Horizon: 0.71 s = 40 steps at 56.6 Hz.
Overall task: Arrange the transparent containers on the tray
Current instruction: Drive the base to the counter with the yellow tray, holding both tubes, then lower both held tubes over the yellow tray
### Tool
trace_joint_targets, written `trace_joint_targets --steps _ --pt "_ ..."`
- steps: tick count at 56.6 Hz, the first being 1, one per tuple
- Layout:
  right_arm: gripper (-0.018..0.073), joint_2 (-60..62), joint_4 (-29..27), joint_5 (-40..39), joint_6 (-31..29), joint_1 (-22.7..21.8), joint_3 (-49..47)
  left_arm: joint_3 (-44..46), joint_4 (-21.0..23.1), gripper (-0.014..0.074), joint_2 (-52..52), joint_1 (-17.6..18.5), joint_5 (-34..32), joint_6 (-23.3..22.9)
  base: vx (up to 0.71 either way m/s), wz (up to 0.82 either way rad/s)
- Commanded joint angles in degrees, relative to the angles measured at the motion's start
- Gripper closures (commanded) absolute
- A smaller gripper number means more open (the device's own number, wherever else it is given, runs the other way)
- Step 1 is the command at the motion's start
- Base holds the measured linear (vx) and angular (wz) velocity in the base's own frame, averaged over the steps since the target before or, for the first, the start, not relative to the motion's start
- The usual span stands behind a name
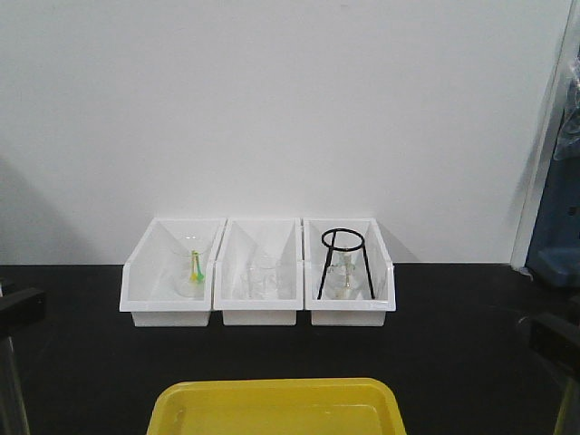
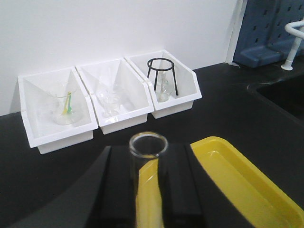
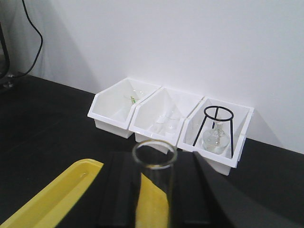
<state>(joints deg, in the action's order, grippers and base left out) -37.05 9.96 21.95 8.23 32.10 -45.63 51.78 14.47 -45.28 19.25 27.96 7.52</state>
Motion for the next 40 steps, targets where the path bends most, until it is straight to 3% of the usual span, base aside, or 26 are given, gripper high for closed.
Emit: trace_joint_targets --steps 1,26,40 --pt "0.0568 -0.06 0.55 -4.67 0.0 -0.04 -2.11 1.92 1.02 0.0596 0.44 0.33 -4.49 -0.02 0.0 0.0" --pt "0.0568 -0.06 0.51 -4.66 0.0 -0.04 -2.11 1.92 1.02 0.0596 0.43 0.33 -4.49 -0.07 0.0 0.0" --pt "0.0568 -0.12 0.49 -9.29 0.0 -0.04 -2.11 1.92 1.58 0.0596 0.43 0.33 -4.54 -0.97 0.0 0.0"
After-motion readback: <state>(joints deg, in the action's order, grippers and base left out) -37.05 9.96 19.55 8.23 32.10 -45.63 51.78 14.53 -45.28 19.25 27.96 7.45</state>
